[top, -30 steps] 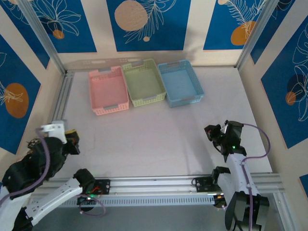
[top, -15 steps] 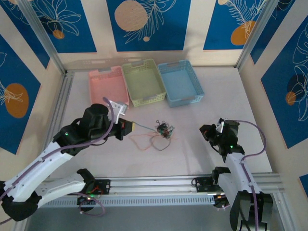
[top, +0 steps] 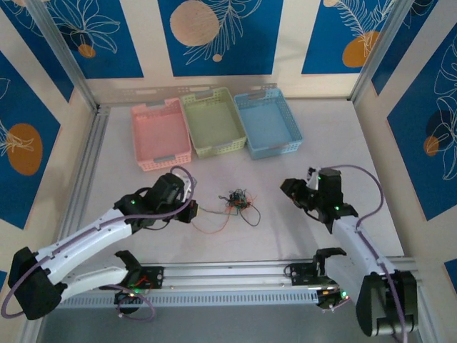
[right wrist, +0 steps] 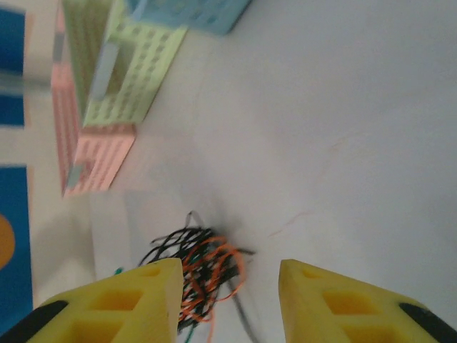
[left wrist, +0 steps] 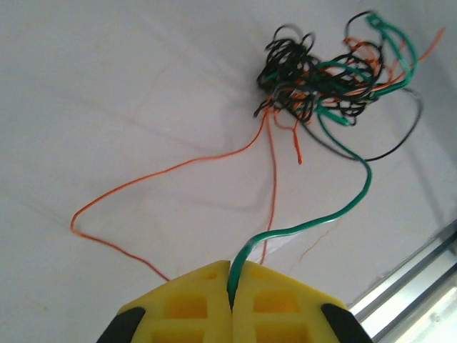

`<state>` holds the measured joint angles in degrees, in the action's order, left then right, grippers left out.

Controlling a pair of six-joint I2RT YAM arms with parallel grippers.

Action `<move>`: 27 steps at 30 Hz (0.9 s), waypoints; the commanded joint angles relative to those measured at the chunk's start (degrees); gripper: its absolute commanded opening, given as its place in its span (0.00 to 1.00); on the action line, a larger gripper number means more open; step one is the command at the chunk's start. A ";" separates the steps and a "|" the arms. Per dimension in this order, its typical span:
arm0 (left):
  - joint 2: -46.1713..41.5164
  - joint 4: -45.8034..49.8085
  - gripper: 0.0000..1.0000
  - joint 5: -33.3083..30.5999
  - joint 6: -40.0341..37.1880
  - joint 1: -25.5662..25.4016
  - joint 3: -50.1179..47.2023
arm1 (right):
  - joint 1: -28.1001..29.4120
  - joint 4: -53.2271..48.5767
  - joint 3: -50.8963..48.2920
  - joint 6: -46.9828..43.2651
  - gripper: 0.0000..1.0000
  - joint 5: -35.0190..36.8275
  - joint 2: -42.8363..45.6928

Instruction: Untangle the cables

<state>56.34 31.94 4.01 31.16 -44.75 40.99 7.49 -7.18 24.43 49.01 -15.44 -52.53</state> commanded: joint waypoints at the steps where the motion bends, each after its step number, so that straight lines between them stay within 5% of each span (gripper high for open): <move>1: -1.96 -2.24 0.00 0.82 2.55 0.19 -2.97 | 7.49 -3.87 5.83 -4.69 0.41 1.21 -3.97; 7: -2.13 -4.17 0.00 2.43 3.33 0.20 -5.78 | 19.12 -10.64 15.97 -7.74 0.39 1.74 -15.29; 11: -1.78 -3.48 0.00 1.55 2.64 0.22 -5.50 | 26.49 -17.24 22.91 -10.83 0.39 9.75 -20.75; 27: -1.20 -1.80 0.00 -0.78 1.71 0.19 -5.68 | 39.40 -32.09 37.91 -13.58 0.45 26.42 -36.78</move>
<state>55.44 29.21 4.19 33.52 -44.75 35.53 45.08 -33.95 60.03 36.32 5.67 -88.18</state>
